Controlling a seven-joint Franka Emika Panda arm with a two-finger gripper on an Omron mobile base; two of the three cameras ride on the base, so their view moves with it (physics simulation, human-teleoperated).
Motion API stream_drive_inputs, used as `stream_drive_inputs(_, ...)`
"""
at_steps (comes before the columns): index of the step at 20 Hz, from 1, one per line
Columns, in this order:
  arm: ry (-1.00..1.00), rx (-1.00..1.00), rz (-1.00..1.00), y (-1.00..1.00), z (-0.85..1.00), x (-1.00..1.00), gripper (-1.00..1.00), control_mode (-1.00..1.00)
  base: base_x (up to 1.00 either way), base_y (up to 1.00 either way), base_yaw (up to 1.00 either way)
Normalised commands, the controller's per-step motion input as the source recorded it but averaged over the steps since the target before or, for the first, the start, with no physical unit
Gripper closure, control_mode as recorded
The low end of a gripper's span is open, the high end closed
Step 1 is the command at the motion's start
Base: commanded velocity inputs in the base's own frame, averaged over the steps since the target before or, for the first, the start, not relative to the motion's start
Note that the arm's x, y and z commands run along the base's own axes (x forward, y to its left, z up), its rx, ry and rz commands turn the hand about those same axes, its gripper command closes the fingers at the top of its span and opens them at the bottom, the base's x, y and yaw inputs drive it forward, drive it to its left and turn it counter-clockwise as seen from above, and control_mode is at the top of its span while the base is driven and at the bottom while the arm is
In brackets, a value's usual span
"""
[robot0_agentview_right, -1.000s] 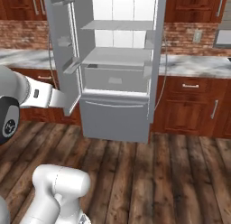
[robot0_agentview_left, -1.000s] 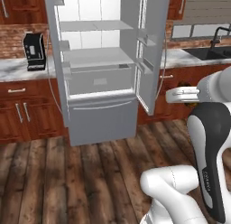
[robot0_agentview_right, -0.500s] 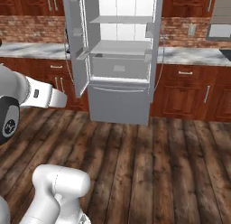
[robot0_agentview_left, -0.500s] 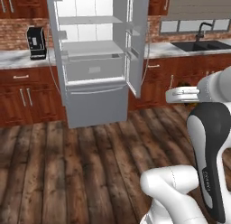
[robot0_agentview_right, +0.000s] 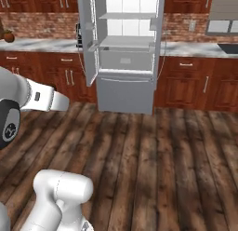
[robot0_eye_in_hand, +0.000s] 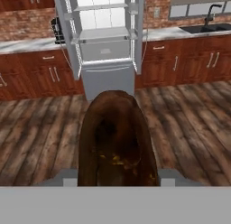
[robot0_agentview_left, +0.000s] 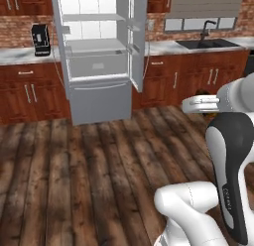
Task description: Gather the broccoli and sweet potato from the fridge and place them on a tray on the dining counter. Then gather the chicken drumstick and fish from the fridge and place them on the other tray.
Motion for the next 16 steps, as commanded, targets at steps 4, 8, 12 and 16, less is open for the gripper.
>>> stream_drive_inputs(4, 0.00, 0.00, 0.00, 0.00, 0.00, 0.00, 1.00, 1.00, -1.00, -0.07, -0.01)
stream_drive_inputs(8, 0.00, 0.00, 0.00, 0.00, 0.00, 0.00, 1.00, 1.00, -1.00, -0.11, 0.00)
stream_drive_inputs(12, 0.00, 0.00, 0.00, 0.00, 0.00, 0.00, 1.00, 1.00, -1.00, -0.10, 0.00)
stream_drive_inputs(16, 0.00, 0.00, 0.00, 0.00, 0.00, 0.00, 1.00, 1.00, -1.00, -0.09, 0.00)
